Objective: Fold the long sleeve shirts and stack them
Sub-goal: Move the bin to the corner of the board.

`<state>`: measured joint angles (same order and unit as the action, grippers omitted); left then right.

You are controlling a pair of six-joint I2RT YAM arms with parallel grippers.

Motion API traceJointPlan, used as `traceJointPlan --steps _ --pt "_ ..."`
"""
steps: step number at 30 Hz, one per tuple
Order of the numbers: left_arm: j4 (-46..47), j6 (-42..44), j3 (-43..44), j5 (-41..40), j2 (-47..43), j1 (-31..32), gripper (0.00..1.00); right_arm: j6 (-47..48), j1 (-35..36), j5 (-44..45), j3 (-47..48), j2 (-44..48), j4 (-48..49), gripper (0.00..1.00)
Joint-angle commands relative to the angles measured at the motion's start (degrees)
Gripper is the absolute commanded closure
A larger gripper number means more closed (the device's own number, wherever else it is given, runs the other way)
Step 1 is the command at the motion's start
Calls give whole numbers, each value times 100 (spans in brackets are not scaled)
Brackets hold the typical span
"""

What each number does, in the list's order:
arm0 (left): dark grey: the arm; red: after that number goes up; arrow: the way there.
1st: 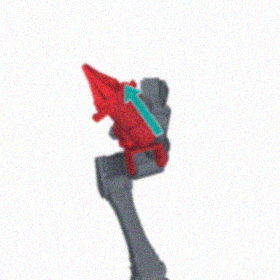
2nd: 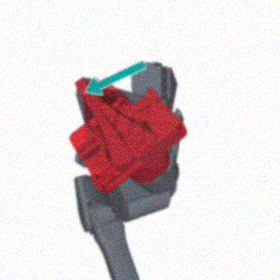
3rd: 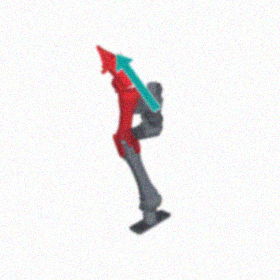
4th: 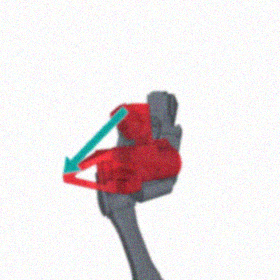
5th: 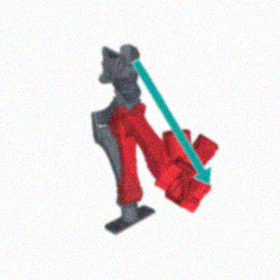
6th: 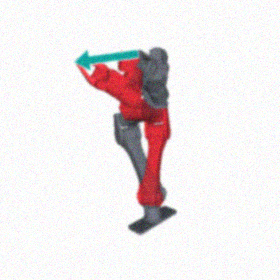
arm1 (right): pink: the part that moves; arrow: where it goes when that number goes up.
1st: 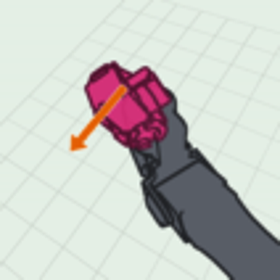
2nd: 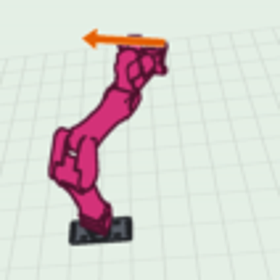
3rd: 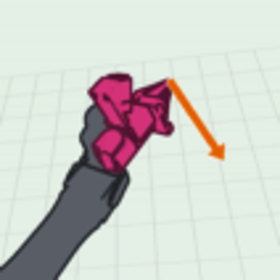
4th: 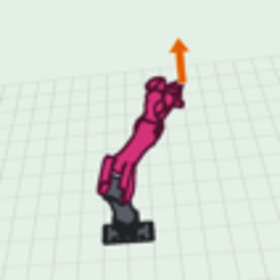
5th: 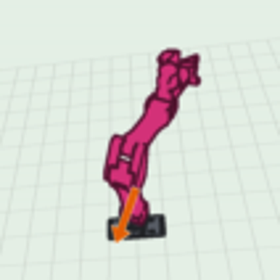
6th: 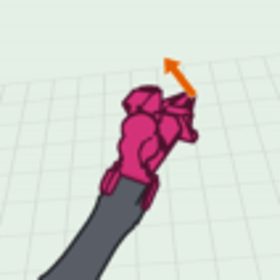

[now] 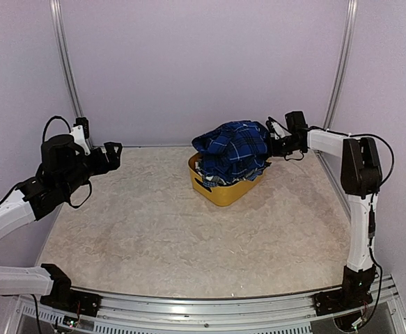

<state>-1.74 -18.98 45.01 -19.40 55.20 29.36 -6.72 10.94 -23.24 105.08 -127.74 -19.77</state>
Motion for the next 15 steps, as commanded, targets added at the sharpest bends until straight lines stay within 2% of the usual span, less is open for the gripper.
traceJointPlan --steps 1,7,8,12,15 --pt "130 69 -42 -47 26 44 1 -63 75 658 -111 -174 -408 62" --pt "298 61 11 282 195 118 1 -579 2 1441 -1535 967 270 92" --pt "271 54 61 285 255 152 1 -736 -23 1633 -1857 1215 402 100" --pt "191 50 271 160 588 299 1 -1506 -329 1831 -3467 2209 1169 100" --pt "202 77 343 41 727 441 1 -1988 -654 1905 -4231 2685 1536 100"
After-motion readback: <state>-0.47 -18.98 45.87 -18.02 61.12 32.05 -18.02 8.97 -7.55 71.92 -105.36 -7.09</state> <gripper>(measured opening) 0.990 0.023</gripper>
